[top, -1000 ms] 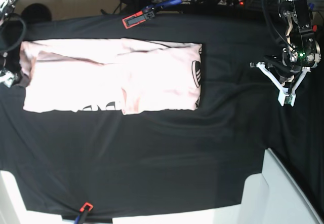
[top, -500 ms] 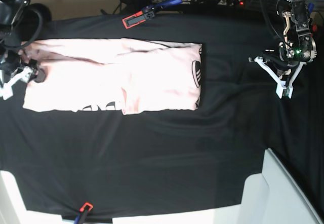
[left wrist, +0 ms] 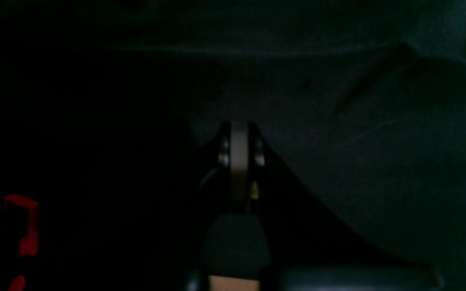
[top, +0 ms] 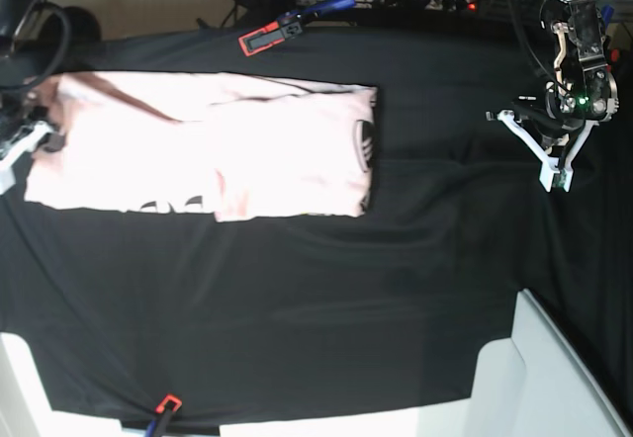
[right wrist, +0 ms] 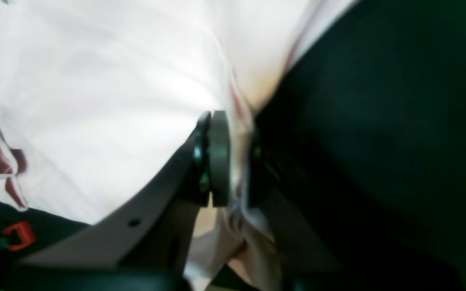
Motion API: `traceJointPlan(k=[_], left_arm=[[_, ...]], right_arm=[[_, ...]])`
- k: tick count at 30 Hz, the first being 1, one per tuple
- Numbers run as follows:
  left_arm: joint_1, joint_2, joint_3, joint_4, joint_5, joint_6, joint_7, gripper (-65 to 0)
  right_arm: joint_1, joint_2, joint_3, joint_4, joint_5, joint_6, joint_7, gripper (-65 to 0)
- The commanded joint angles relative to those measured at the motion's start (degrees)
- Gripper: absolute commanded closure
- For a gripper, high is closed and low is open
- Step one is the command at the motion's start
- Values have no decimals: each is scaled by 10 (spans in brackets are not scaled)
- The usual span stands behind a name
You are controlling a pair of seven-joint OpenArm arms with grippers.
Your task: Fold the T-shirt properly
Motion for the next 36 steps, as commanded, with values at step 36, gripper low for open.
traceJointPlan(k=[36], left_arm=[[-2, -8, -2, 9, 3, -1, -7, 0]], right_arm=[[-94, -106, -470, 398, 11, -353, 9, -1]])
